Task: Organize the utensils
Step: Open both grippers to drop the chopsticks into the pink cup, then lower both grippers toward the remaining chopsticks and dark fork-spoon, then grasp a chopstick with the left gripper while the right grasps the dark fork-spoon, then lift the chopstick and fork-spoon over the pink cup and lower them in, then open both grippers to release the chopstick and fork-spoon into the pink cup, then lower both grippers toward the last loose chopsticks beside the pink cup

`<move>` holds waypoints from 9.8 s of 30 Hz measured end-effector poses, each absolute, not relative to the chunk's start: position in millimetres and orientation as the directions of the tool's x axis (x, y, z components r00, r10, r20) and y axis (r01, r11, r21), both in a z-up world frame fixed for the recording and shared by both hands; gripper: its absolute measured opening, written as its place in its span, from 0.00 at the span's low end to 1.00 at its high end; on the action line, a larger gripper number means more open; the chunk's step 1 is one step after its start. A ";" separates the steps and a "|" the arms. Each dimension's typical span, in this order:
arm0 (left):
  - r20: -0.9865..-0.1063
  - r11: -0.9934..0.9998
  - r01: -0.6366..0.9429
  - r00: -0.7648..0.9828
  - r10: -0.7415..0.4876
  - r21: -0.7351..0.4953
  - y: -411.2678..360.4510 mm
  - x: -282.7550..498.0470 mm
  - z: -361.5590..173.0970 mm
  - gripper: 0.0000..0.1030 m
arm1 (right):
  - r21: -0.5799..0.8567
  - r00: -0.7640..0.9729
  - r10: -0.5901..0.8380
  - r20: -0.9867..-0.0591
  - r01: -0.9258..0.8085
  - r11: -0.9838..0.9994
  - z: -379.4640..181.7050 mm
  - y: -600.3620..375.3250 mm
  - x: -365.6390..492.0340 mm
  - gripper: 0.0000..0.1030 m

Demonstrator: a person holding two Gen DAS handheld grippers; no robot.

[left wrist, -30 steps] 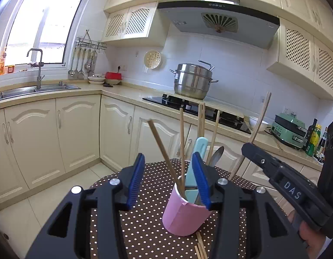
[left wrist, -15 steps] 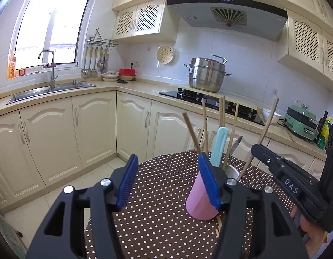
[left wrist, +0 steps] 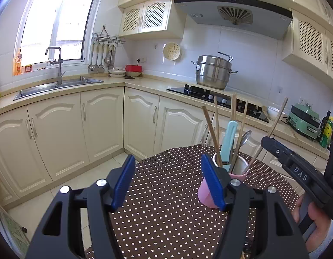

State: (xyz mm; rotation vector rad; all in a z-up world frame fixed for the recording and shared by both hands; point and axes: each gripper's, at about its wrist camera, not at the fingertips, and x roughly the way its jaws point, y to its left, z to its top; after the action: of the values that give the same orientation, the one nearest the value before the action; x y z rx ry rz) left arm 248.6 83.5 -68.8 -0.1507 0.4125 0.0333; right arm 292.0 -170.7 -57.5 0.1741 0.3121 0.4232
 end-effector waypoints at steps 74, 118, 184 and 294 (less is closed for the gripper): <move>-0.848 0.970 0.221 0.492 -0.198 -0.098 -38.5 247.1 -209.6 0.64 | 0.317 0.707 0.424 -0.566 -0.288 0.904 -152.5 -255.3 238.0 0.81; -0.710 0.933 0.181 0.608 -0.355 -0.312 15.2 232.5 -170.8 0.04 | -0.065 0.117 0.012 -0.993 -0.633 0.772 -174.2 -116.9 273.2 0.12; 0.039 0.948 0.275 0.961 -0.272 -0.158 -24.1 341.1 -56.6 0.05 | 0.288 0.699 0.603 -0.383 -0.530 0.797 -32.3 -196.6 366.0 0.11; -0.828 0.979 0.185 0.535 -0.168 -0.079 -30.8 256.9 -199.5 0.67 | 0.337 0.692 0.414 -0.591 -0.254 0.907 -167.5 -218.7 229.0 0.68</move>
State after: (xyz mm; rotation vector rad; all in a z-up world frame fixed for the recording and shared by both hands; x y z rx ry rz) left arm 256.9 -30.8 -199.5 0.0190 0.9841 -0.2105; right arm 229.0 -218.7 -167.5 0.2371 0.7150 0.3770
